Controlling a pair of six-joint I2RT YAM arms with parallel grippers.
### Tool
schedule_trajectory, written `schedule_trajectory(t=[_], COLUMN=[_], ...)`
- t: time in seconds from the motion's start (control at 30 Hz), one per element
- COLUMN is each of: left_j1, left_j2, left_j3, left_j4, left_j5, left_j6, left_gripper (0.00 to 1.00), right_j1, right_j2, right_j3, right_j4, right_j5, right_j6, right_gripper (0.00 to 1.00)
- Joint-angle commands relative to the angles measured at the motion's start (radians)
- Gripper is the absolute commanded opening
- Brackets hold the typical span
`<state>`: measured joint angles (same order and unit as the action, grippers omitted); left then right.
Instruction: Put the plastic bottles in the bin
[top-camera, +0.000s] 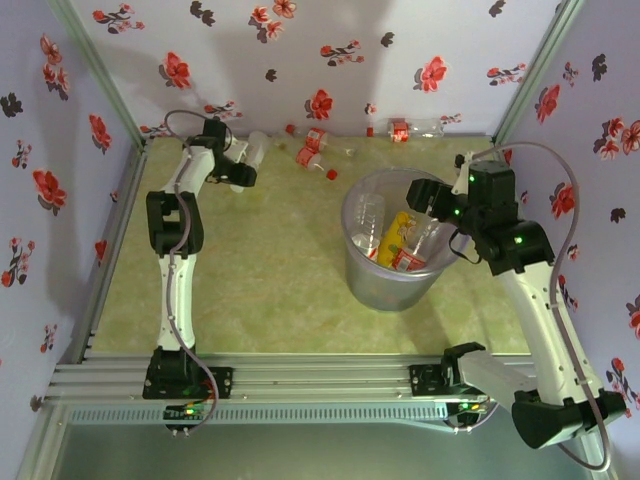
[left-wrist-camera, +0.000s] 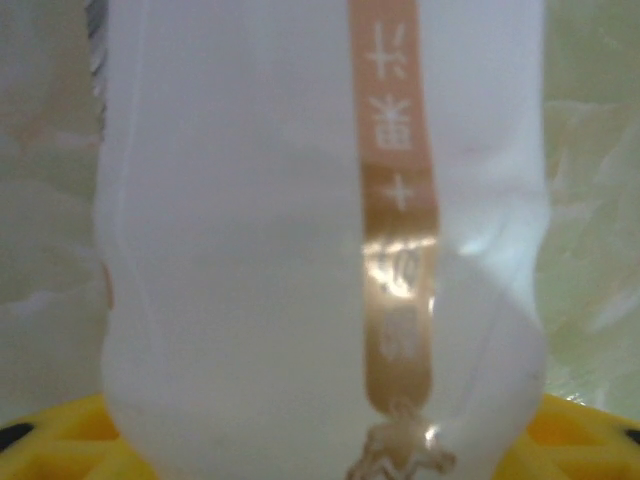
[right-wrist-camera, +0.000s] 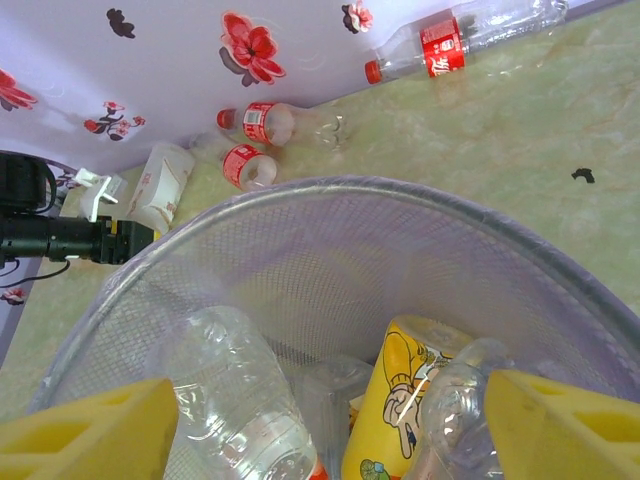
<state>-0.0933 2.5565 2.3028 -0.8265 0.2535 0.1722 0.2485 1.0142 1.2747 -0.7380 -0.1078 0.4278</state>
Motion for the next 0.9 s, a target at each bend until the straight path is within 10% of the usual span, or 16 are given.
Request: schedule_trajectory(t=[0.0, 0.87], left_j1=[0.004, 0.001], left_j2=[0.006, -0.761], left_j3=[0.013, -0.927], left_j4=[-0.025, 0.680], left_j5=[-0.010, 0.105], left_j6=[0.006, -0.363], left_gripper=[0.55, 0.10], right_j1=[-0.006, -0.003], right_j2=[-0.023, -0.070], right_j3=[-0.011, -0.021], right_j4=[-0.006, 0.002], right_j5=[0.020, -0.048], right_j6=[0.002, -0.017], right_gripper=[0.81, 0.81])
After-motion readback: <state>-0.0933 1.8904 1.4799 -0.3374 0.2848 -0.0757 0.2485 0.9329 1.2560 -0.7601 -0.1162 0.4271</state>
